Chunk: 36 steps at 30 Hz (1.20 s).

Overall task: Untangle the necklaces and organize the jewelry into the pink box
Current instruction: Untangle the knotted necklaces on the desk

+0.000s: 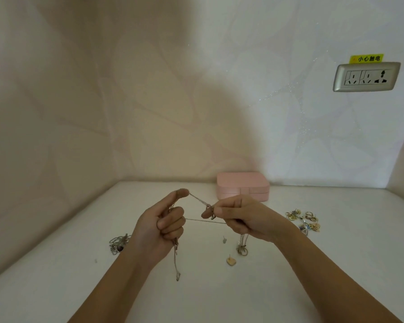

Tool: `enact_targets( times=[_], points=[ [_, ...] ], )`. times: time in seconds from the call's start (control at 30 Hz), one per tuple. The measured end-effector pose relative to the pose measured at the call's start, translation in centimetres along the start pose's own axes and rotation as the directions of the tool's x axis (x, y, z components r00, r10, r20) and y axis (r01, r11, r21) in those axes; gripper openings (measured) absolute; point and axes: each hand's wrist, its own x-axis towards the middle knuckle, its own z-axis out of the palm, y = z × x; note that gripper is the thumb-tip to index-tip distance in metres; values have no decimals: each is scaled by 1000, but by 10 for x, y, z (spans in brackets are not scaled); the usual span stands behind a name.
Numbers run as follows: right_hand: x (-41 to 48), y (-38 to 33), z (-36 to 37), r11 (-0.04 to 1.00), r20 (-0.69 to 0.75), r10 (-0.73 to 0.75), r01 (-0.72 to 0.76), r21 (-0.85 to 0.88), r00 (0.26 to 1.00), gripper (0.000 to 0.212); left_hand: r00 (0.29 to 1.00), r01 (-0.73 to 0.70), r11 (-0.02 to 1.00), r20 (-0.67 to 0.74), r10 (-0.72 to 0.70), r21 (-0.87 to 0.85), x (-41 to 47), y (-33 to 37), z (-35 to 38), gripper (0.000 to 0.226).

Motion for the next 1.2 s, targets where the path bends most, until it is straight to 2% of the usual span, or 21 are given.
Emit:
enact_targets(
  times=[0.1, 0.13, 0.17, 0.23, 0.27, 0.3, 0.37, 0.43, 0.57, 0.63, 0.7, 0.77, 0.8, 0.87, 0.93, 1.0, 1.07, 1.1, 1.17, 1.2],
  points=[
    [-2, -3, -3, 1000, 33, -4, 3, 5, 999, 28, 999, -37, 999, -28, 38, 36, 0, 6, -3, 21],
    [-3, -3, -5, 1000, 50, -2, 1, 9, 999, 31, 997, -54, 992, -56, 61, 115, 0, 7, -6, 26],
    [-4, -3, -6, 1000, 74, 3, -3, 10, 997, 35, 989, -84, 955, -91, 114, 283, 0, 8, -8, 30],
    [-5, -3, -7, 1000, 139, 12, -11, -12, 990, 39, 954, -108, 736, -139, 266, 669, 0, 4, -8, 30],
    [-5, -2, -7, 999, 170, 20, -14, -33, 985, 39, 935, -112, 627, -133, 330, 771, 2, 0, -9, 28],
    [-5, -2, -7, 998, 189, 28, -18, -53, 982, 39, 922, -124, 587, -126, 367, 800, 2, -2, -9, 26],
    [-4, 0, -8, 997, 172, 35, -23, -71, 984, 40, 903, -156, 619, -143, 405, 770, 3, -4, -10, 25],
    [-3, 0, -9, 997, 123, 36, -27, -72, 992, 40, 901, -169, 723, -193, 389, 670, 4, 1, -12, 24],
    [-1, -1, -10, 992, 70, 61, -52, -114, 996, 34, 962, -159, 947, -170, 211, 278, 3, 12, -15, 21],
    [0, -2, -8, 991, 65, 64, -56, -123, 996, 30, 992, -97, 993, -76, 103, 73, 1, 16, -15, 21],
    [0, -2, -7, 991, 63, 57, -48, -127, 996, 28, 998, -27, 999, 57, 30, -43, -3, 19, -16, 30],
    [-1, -2, -6, 992, 65, 39, -31, -122, 997, 28, 980, 18, 996, 197, 0, -92, -5, 20, -17, 55],
    [-1, -2, -6, 993, 67, 30, -23, -113, 997, 29, 967, 27, 992, 254, 4, -120, -3, 20, -21, 62],
    [-2, -3, -7, 997, 76, 13, -7, -74, 997, 28, 920, 64, 974, 392, 26, -215, 6, 21, -33, 53],
    [-3, -4, -8, 1000, 68, -7, 8, -7, 998, 28, 821, 125, 948, 567, 66, -292, 11, 23, -45, 51],
    [-4, -5, -10, 999, 31, -17, 16, 39, 999, 27, 858, 28, 968, 503, 104, -248, 12, 27, -54, 48],
    [-5, -6, -11, 999, -3, -12, 12, 34, 1000, 27, 886, -5, 981, 455, 94, -191, 8, 28, -49, 37],
    [-5, -6, -11, 1000, -13, -7, 7, 16, 1000, 27, 912, -44, 991, 400, 92, -127, 5, 28, -47, 43],
    [-5, -6, -9, 1000, -23, -6, 6, -20, 1000, 27, 968, -126, 988, 231, 101, 94, 0, 24, -38, 76],
    [-5, -6, -8, 999, -32, -13, 12, -36, 999, 27, 973, -124, 977, 213, 86, 174, -1, 22, -35, 87]
  ],
)
